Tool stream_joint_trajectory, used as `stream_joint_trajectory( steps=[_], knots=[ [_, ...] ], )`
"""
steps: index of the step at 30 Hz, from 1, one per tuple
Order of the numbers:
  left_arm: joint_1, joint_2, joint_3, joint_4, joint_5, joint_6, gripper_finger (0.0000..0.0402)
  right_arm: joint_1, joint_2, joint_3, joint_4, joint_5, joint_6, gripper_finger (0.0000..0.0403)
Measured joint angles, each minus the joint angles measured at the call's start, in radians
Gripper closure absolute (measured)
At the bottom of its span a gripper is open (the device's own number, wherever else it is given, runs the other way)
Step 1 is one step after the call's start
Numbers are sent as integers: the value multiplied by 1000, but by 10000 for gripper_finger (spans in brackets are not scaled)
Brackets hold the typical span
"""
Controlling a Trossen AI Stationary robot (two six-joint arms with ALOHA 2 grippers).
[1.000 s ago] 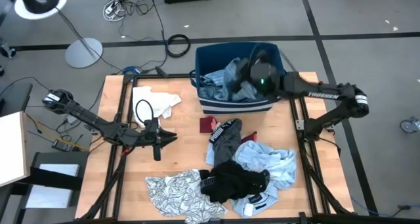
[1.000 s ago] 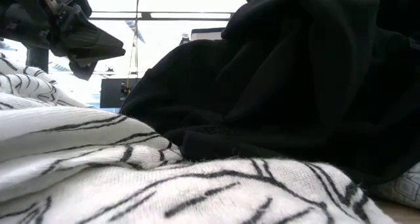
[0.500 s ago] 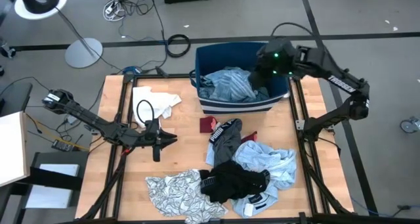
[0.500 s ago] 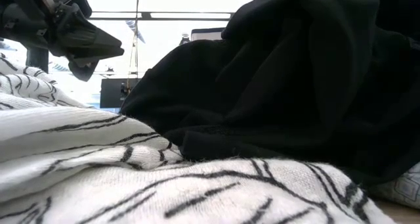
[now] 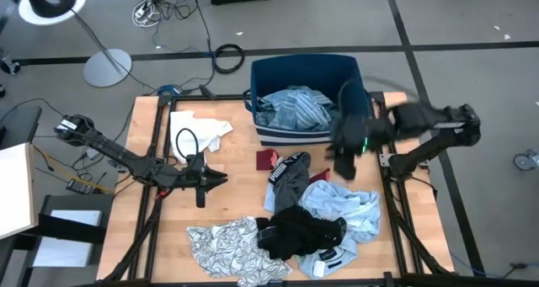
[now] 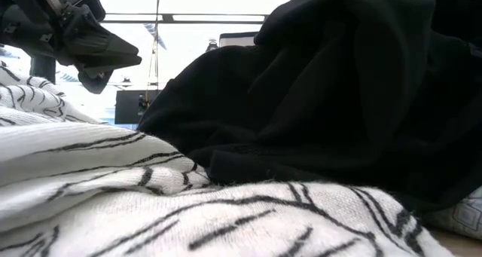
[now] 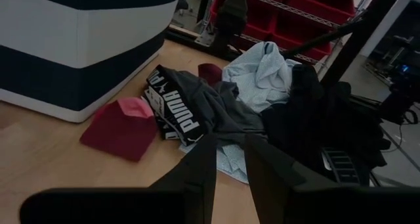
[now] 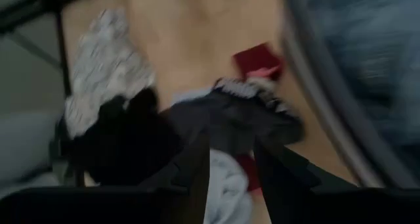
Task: Sort clothes
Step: Put the black boxer into the blue bin
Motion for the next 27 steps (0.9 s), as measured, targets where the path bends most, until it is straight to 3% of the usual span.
stream_joint_trajectory(
  steps=[6, 12, 21, 27],
  knots=[
    [0, 0, 0, 1, 0, 0, 316, 218, 33, -189, 241, 26, 45, 284],
    [0, 0, 0, 3, 0, 0, 316, 297, 118, -342, 461, 19, 105, 284],
    [-4, 0, 0, 5, 0, -5, 316, 333, 320, -341, 591, -119, 152, 284],
    [-18, 0, 0, 6, 0, -7, 316, 333, 385, -341, 644, -182, 178, 288]
  ],
)
